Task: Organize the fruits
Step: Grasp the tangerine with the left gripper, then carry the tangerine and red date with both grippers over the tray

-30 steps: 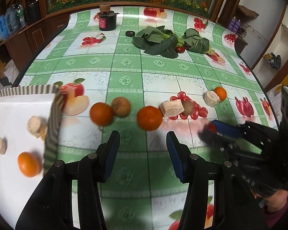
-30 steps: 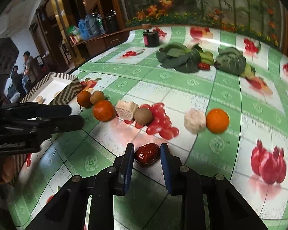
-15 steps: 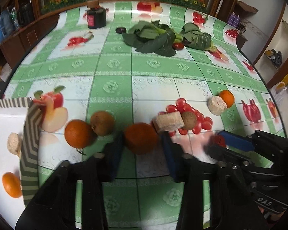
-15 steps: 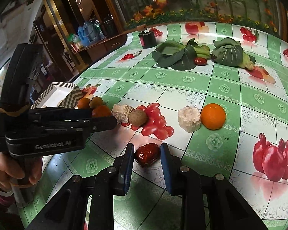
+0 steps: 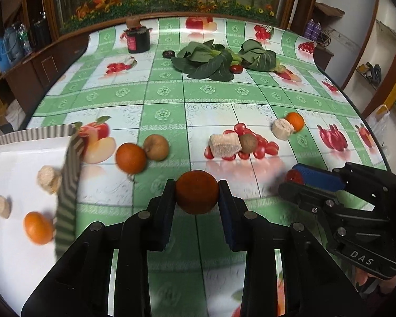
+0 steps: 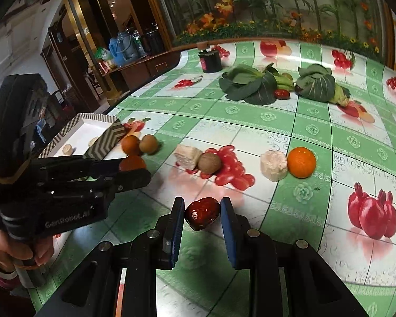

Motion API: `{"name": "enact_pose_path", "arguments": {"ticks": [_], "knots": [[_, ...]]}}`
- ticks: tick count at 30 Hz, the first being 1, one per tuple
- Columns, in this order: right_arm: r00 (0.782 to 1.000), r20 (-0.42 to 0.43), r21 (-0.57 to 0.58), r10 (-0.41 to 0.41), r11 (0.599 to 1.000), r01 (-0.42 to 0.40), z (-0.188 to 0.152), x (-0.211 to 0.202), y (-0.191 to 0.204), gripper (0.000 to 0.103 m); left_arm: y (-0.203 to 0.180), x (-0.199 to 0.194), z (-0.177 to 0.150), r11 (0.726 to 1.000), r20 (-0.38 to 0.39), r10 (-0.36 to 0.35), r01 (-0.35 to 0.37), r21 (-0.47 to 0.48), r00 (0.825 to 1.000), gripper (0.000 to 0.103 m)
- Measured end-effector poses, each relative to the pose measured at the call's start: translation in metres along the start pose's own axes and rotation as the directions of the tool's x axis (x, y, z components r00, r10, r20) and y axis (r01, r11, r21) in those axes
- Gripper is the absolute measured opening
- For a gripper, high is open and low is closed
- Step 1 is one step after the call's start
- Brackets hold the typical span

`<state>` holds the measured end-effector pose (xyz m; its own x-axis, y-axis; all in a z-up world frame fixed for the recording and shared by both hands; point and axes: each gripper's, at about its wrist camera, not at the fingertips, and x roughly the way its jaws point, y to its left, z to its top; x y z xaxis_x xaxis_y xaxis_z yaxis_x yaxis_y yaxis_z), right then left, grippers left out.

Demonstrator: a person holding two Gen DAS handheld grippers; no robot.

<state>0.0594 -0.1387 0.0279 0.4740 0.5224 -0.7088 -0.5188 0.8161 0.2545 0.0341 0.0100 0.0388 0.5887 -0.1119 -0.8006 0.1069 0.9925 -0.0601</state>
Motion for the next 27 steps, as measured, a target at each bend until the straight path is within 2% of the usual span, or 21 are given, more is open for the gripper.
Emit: {"name": "enact_pose_path", "arguments": {"ticks": [6,13,17,27], "knots": [[1.0,0.028,0.013,0.002,1.0,-0.002,-0.009,-0.011,0.02,0.027,0.003,-0.027,-0.018,0.998,0.063,0.049,-0.051,0.025,0.997,0.031],[0.998,0.051,0.0,0.026,1.0,-0.026,-0.013,-0.02,0.045,0.027,0.019,-0.056,-0.032,0.997,0.108,0.069,-0.071,0.013,0.992,0.031],[0.997,0.068,-0.025,0.046,0.999,-0.045,-0.011,-0.023,0.063,0.027,0.036,-0.069,-0.04,0.997,0.118,0.083,-0.082,-0.013,0.99,0.031],[0.992,0.07,-0.093,0.102,0.991,-0.096,0.004,-0.01,0.108,0.027,0.091,-0.09,-0.052,0.983,0.128,0.178,-0.17,-0.074,0.976,0.031]]}}
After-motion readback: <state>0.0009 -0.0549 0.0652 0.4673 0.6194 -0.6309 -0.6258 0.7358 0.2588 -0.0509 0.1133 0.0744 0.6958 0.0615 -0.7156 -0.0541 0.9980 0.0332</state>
